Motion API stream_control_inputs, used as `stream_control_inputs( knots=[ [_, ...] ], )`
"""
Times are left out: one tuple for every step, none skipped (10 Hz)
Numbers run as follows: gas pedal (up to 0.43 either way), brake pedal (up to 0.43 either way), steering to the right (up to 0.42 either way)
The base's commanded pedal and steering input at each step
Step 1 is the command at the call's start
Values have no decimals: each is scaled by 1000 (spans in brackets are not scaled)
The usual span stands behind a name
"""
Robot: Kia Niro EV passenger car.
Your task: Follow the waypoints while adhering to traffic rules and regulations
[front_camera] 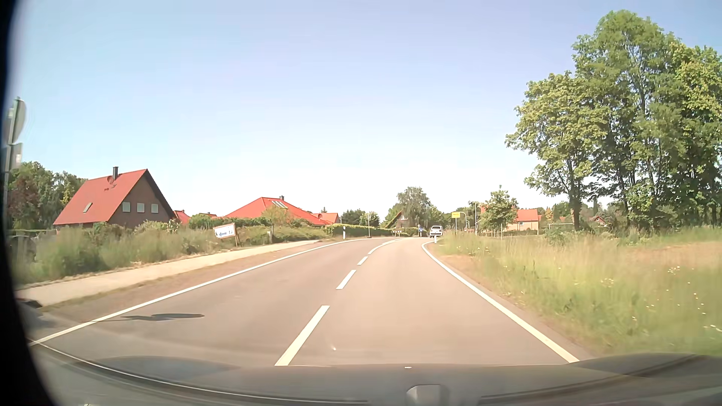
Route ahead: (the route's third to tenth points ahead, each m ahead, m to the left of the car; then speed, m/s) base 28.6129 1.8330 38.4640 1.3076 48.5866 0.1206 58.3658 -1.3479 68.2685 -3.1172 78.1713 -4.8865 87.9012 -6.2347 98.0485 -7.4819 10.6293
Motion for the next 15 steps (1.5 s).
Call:
stream_control_inputs(
  knots=[
    [110, 6, 3],
    [118, 6, 3],
    [118, 6, 3],
    [118, 6, 3],
    [118, 6, 3],
    [118, 6, 2],
    [118, 6, 3],
    [118, 6, 3],
    [118, 6, 3],
    [118, 6, 3],
    [118, 6, 2],
    [118, 6, 3],
    [118, 6, 3],
    [118, 6, 3],
    [110, 6, 2]
  ],
)
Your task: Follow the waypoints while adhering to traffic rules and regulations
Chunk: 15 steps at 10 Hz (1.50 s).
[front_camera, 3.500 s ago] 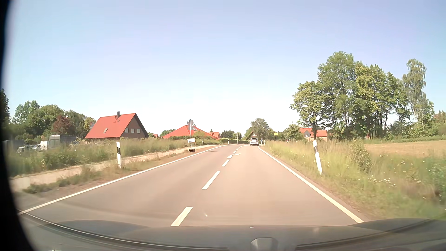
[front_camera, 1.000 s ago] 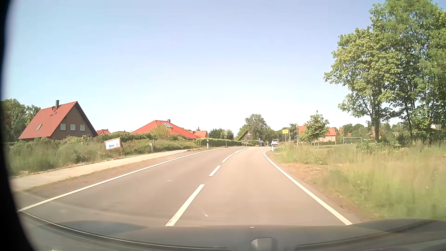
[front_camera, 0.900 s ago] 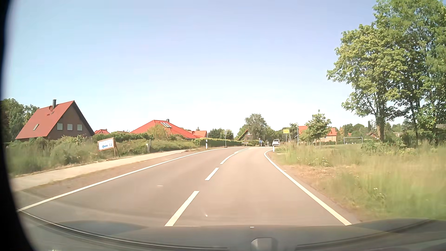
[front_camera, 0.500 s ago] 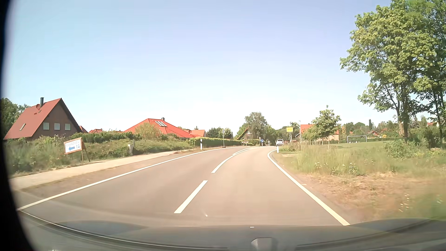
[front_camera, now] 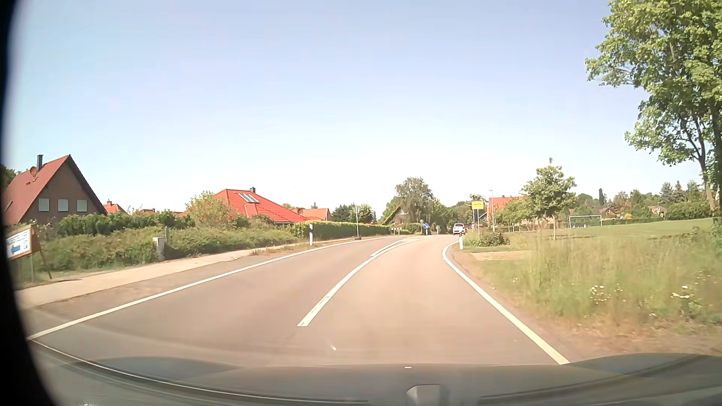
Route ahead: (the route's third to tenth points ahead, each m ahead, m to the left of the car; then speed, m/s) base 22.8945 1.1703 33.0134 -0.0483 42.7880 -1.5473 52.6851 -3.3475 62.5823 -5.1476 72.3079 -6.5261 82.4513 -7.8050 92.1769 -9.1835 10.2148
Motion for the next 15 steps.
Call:
stream_control_inputs(
  knots=[
    [110, 6, 3],
    [110, 6, 6],
    [110, 6, 8],
    [110, 6, 11],
    [110, 6, 14],
    [110, 6, 16],
    [110, 6, 16],
    [118, 6, 18],
    [118, 6, 19],
    [118, 6, 20],
    [118, 6, 21],
    [118, 6, 30],
    [118, 6, 36],
    [118, 6, 38],
    [118, 6, 40]
  ],
)
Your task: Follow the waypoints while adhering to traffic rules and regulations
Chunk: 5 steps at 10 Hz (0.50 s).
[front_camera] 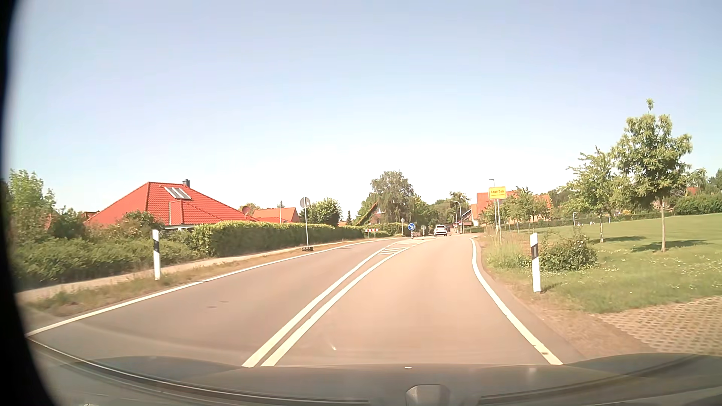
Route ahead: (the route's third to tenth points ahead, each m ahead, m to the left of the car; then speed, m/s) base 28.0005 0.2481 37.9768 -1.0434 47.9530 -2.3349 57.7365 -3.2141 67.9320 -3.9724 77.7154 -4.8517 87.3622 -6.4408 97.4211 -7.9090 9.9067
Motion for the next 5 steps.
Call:
stream_control_inputs(
  knots=[
    [118, 6, 41],
    [118, 6, 42],
    [118, 6, 41],
    [118, 6, 41],
    [118, 6, 40]
  ],
)
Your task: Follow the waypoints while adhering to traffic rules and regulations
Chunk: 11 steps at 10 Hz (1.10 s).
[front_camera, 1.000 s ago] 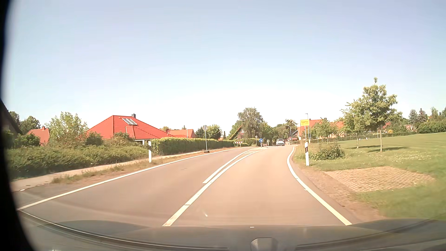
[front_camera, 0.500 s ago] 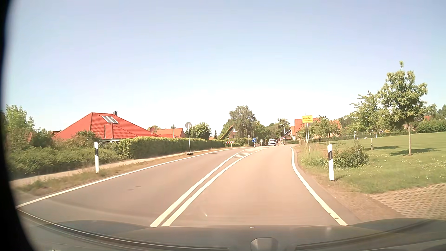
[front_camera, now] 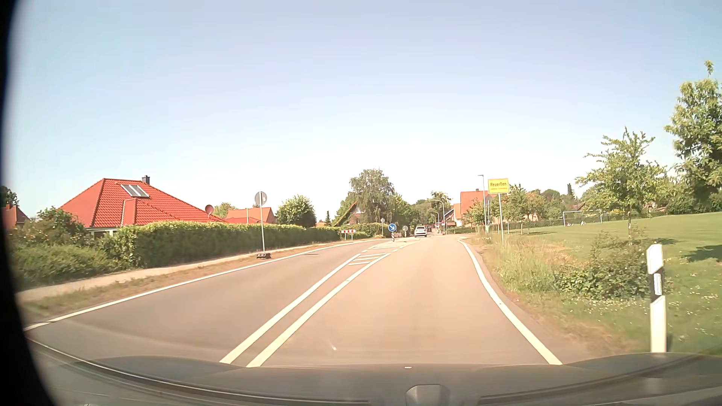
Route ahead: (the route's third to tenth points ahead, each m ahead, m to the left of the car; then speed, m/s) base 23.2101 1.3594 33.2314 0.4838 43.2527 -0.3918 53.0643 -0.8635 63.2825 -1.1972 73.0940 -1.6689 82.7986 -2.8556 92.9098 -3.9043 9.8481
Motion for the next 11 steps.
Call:
stream_control_inputs(
  knots=[
    [118, 6, 39],
    [118, 6, 38],
    [118, 6, 37],
    [118, 6, 37],
    [118, 6, 36],
    [118, 6, 35],
    [118, 6, 35],
    [118, 6, 34],
    [118, 6, 32],
    [118, 6, 30],
    [118, 6, 28]
  ],
)
